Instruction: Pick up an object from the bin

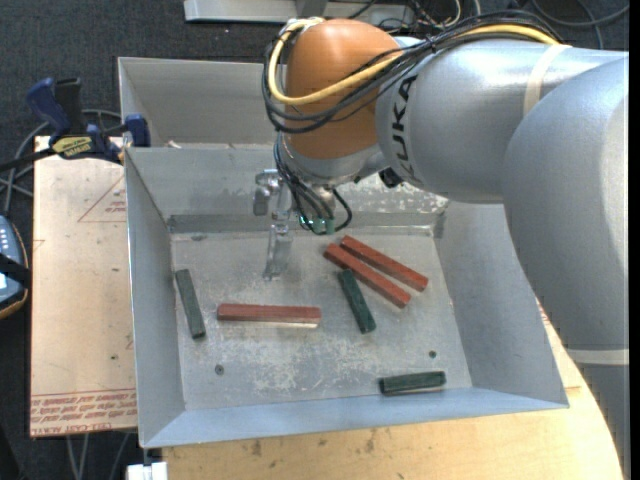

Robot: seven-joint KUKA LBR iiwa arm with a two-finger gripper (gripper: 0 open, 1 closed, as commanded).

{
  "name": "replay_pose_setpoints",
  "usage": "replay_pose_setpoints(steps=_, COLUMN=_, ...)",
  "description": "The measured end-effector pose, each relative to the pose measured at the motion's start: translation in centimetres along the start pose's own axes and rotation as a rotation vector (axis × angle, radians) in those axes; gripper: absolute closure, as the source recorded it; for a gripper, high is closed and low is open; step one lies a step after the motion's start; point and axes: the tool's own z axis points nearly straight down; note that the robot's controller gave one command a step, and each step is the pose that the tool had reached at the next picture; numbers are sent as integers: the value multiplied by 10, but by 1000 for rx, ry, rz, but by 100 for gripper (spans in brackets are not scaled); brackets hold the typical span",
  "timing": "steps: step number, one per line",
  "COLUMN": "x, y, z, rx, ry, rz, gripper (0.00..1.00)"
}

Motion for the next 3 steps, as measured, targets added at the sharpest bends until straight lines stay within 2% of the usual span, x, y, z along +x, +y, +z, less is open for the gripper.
replay_pose_setpoints(steps=1, x=49, y=0, z=114, rx=1, ry=2, rz=2, gripper=0)
replay_pose_setpoints(steps=2, x=46, y=0, z=109, rx=-2, ry=-8, rz=5, gripper=100)
replay_pose_setpoints(steps=3, x=46, y=-16, z=-32, rx=-2, ry=-17, rz=1, gripper=100)
